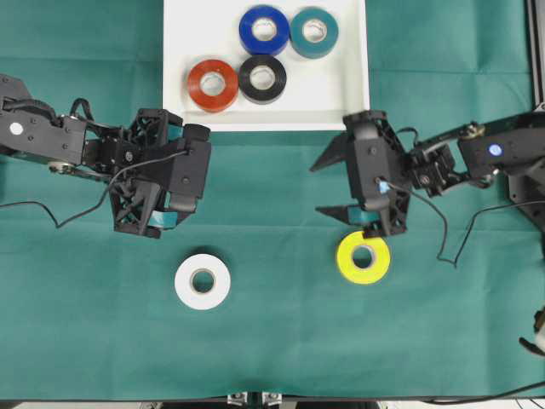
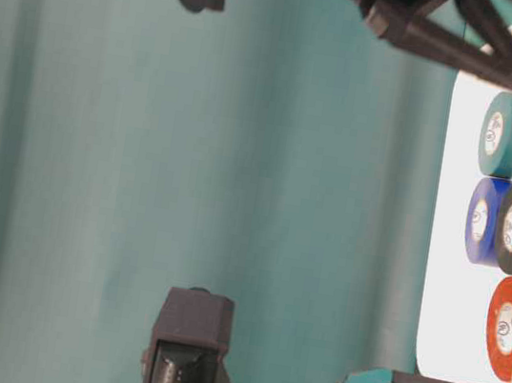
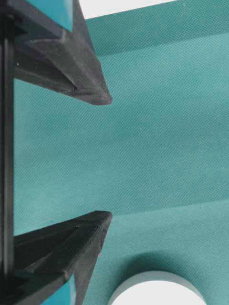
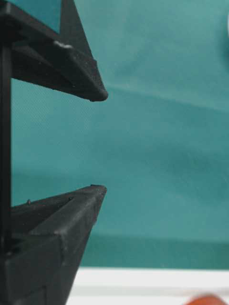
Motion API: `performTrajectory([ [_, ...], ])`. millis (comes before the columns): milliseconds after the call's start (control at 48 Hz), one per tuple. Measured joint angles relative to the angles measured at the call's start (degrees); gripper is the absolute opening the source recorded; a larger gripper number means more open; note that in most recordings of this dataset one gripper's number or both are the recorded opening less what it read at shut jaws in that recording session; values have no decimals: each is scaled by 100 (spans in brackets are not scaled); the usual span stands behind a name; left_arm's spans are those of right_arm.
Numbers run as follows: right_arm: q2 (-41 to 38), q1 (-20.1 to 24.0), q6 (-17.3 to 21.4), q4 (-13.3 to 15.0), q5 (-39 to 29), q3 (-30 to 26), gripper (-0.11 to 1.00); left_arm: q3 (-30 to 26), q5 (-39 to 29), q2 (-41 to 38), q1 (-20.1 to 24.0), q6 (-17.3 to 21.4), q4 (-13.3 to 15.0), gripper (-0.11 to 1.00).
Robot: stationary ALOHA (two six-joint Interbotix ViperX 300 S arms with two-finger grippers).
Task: Put the tape alternately from left to right into the white case.
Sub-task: 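Move the right gripper over the yellow tape roll and lower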
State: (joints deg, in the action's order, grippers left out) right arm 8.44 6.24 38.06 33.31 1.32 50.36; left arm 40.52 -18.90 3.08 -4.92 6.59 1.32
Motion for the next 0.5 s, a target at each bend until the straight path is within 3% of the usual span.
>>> performTrajectory([
  [334, 308, 624, 721, -35, -9, 369, 78, 9, 105, 9, 0, 0, 9, 72],
  [500, 352, 721, 1063, -26, -53, 589, 78, 9, 158, 0, 0, -18, 9, 72],
])
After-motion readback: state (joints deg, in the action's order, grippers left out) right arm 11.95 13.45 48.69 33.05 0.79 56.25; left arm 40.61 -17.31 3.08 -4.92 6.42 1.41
